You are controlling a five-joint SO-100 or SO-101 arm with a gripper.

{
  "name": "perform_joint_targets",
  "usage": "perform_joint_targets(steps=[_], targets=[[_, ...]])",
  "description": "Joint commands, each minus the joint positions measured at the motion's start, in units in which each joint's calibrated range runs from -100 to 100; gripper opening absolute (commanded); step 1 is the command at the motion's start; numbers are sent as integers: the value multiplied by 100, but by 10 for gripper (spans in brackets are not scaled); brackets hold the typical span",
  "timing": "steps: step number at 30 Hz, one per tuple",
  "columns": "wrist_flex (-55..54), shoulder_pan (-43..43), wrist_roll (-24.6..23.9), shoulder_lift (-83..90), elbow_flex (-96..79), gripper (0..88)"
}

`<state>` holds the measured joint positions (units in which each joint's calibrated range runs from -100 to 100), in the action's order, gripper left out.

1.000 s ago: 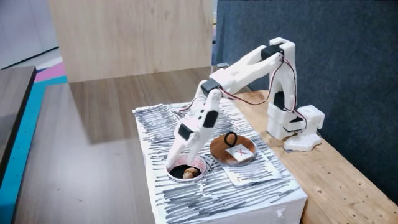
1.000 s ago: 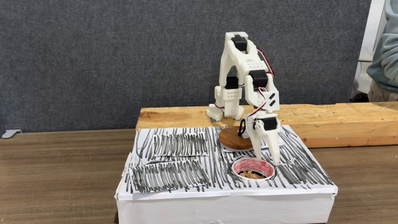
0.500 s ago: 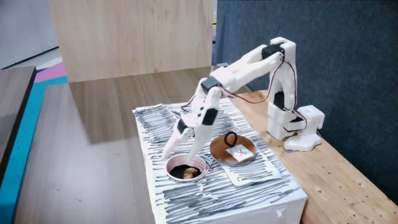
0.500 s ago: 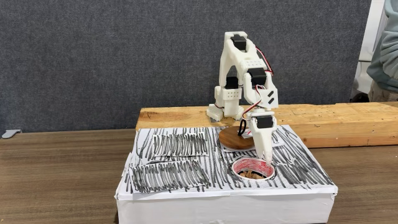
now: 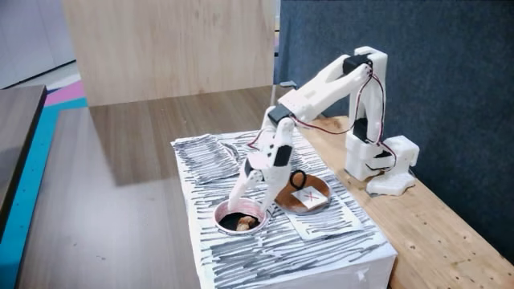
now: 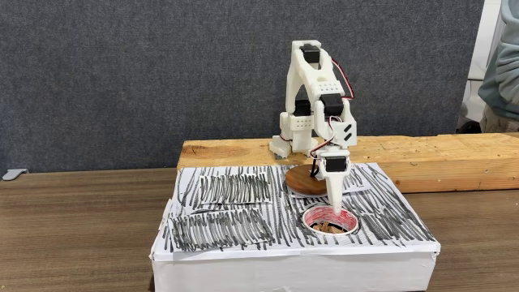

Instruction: Pick the brown debris from the hole.

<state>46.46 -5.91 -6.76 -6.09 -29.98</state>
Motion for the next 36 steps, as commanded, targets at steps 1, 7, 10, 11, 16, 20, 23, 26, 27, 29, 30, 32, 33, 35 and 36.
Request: perform_joint_targets(steps=[1, 7, 10, 11, 16, 20, 23, 26, 27, 29, 30, 32, 33, 35, 36], targets=[[-189, 13, -35, 157, -20, 274], [-708, 13, -35, -429, -2, 274], [-843, 21, -35, -772, -2, 274], [-868, 21, -35, -873, -2, 274], [-885, 21, -35, -1166, -11, 274], [-885, 21, -35, -1543, 79, 274], [-885, 21, -35, -1744, 79, 274], [-885, 21, -35, -1786, 79, 274], [-876, 21, -35, -1803, 79, 274], [-876, 21, -35, -1995, 79, 274], [-876, 21, -35, -2146, 88, 274], [-876, 21, -35, -2414, 195, 274], [-868, 21, -35, -2531, 329, 274], [-818, 21, -35, -2707, 588, 273], [-809, 21, -35, -2749, 642, 272]])
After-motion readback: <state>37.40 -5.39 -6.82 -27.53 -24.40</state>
